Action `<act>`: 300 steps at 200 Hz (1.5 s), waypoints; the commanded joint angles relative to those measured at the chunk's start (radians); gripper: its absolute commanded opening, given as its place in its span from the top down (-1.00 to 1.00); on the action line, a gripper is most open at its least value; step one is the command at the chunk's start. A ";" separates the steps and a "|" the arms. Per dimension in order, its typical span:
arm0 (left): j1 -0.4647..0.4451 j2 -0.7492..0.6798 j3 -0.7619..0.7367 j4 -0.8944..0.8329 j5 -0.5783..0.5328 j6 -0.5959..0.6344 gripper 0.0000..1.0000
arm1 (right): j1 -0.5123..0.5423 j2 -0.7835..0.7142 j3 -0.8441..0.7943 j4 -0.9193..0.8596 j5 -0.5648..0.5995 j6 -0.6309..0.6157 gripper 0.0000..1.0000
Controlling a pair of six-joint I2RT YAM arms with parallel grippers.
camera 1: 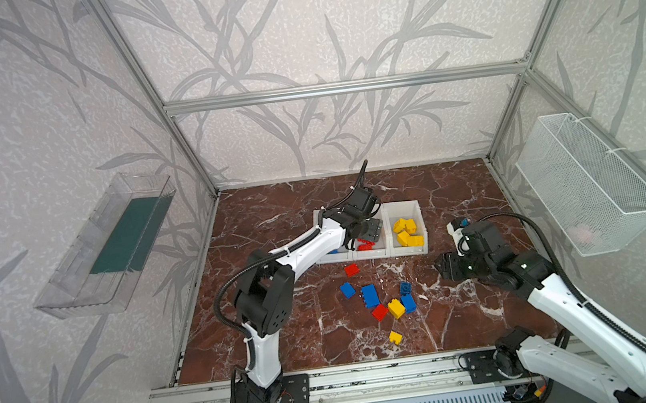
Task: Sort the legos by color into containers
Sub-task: 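Carry the red brick with the left gripper into the middle compartment and release, then lower the right gripper onto a blue brick and grasp it while the left arm withdraws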
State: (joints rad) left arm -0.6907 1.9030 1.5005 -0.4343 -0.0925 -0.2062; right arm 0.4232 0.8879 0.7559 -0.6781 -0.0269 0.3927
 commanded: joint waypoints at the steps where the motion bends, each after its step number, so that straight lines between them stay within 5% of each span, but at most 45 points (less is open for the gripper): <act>1: 0.010 -0.093 -0.054 0.060 -0.005 -0.022 -0.61 | -0.001 -0.002 -0.006 -0.016 0.005 0.006 -0.36; 102: 0.031 -0.436 -0.402 0.105 -0.043 -0.092 -0.62 | 0.130 0.101 -0.038 -0.017 0.030 0.073 -0.36; 194: 0.040 -0.886 -0.818 0.069 -0.119 -0.279 -0.64 | 0.331 0.408 0.039 0.068 0.099 0.186 -0.36; 300: 0.040 -1.185 -0.968 -0.008 -0.133 -0.354 -0.65 | 0.395 0.614 0.087 0.195 0.133 0.321 -0.33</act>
State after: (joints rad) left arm -0.6540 0.7364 0.5488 -0.4122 -0.2024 -0.5331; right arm 0.8055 1.4742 0.8146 -0.5049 0.0784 0.6754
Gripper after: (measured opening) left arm 0.823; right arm 0.670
